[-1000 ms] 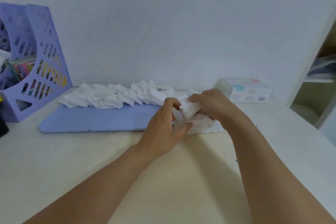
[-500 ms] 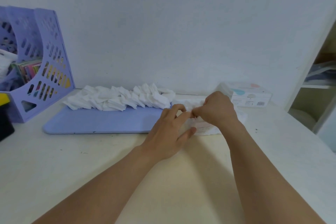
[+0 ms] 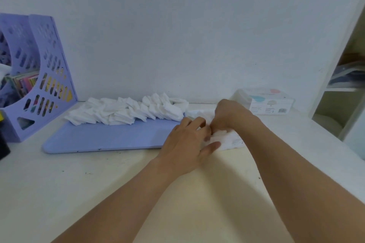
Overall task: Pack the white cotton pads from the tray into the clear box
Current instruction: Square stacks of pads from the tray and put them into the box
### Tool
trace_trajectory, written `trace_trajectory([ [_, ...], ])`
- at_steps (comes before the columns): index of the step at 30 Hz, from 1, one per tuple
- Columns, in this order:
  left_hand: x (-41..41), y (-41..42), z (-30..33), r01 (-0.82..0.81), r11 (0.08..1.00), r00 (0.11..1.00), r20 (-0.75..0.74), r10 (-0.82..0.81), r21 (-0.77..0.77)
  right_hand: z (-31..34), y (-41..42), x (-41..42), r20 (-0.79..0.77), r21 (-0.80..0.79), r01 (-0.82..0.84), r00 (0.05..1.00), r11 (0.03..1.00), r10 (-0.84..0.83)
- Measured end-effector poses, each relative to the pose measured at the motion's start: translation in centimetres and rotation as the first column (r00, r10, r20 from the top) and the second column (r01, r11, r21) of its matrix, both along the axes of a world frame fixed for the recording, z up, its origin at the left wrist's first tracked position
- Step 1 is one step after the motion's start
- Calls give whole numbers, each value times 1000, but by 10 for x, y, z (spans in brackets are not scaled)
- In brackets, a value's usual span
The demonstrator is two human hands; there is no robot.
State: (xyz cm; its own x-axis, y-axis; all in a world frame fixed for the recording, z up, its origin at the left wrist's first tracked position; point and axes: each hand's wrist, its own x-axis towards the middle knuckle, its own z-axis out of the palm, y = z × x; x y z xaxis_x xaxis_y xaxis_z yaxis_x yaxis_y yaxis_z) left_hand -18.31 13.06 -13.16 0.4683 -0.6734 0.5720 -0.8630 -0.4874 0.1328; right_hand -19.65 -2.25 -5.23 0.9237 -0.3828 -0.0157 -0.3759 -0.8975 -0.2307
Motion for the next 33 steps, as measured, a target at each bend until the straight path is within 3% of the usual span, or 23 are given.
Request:
trace_trajectory([
  [2, 2, 1, 0, -11, 1000, 1000, 10, 11, 2, 1, 11, 4, -27, -265, -26, 999, 964, 19],
  [4, 3, 2, -2, -15, 1000, 1000, 3, 15, -2, -1, 15, 9, -5, -385, -31, 999, 922, 32],
  [6, 6, 4, -4, 4, 999, 1000, -14, -4, -32, -7, 10, 15, -22, -340, -81, 997, 937, 78],
  [10, 15, 11, -11, 77, 991, 987, -133, -92, -112, -26, -5, 10, 27, -59, -219, 975, 974, 221],
  [14, 14, 10, -15, 98, 984, 965, -227, -130, -147, -36, -13, 6, 89, -67, -306, 946, 950, 311],
  [18, 12, 7, -15, 96, 977, 950, -276, -147, -189, -27, -4, 18, -174, -121, -194, 970, 974, 172],
  [21, 13, 8, -16, 84, 969, 942, -297, -154, -234, -20, 2, 24, -282, -133, -201, 946, 970, 158],
  [23, 15, 8, -16, 70, 964, 945, -292, -147, -258, -18, -1, 23, -185, 5, -225, 957, 974, 222],
  [25, 16, 8, -15, 55, 965, 955, -269, -127, -257, -13, -9, 15, 42, 225, -246, 969, 943, 242],
  [26, 17, 9, -16, 51, 964, 958, -259, -121, -261, -11, -15, 11, 135, 249, -260, 963, 933, 232],
  [29, 16, 10, -15, 63, 947, 959, -244, -145, -315, -11, -43, 0, 189, -55, -134, 972, 989, 142],
  [33, 14, 9, -9, -54, 907, 938, -332, -97, -417, -26, -68, -12, -5, 16, -123, 992, 992, 123],
])
